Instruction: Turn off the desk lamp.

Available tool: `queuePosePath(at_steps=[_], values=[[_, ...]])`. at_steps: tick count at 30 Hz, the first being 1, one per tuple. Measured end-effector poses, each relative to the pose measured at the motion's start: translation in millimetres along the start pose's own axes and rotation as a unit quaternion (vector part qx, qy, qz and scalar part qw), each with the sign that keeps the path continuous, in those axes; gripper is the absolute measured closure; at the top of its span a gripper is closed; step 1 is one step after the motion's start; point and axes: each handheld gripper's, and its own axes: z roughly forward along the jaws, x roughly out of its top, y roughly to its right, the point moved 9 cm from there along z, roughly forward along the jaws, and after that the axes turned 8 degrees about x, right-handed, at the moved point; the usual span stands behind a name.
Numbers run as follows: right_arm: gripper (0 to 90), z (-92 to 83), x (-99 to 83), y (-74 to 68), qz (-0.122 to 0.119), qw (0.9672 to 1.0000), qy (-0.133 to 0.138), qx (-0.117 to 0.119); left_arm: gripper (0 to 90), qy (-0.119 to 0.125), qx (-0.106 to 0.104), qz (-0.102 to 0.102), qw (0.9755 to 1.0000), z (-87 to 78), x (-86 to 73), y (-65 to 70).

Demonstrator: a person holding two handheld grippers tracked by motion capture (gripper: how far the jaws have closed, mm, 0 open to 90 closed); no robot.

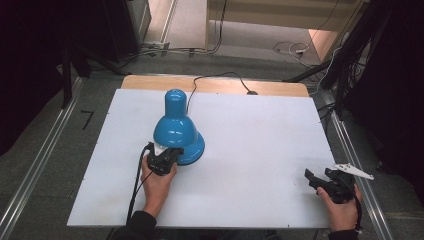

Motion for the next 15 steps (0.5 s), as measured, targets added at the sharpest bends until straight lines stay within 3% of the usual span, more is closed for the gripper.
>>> queuePosePath(at_steps=[11, 15], values=[[20.7, 0.3, 0.3, 0.6, 0.001, 1.0, 0.001, 0.0, 90.0, 0.015, 0.006, -0.021, 0.9996, -5.8, 3.2, -13.1], [20.7, 0.0, 0.7, 1.0, 0.0, 1.0, 0.002, -0.001, 86.1, 0.016, 0.004, -0.024, 0.9996, -8.2, 3.6, -15.8]])
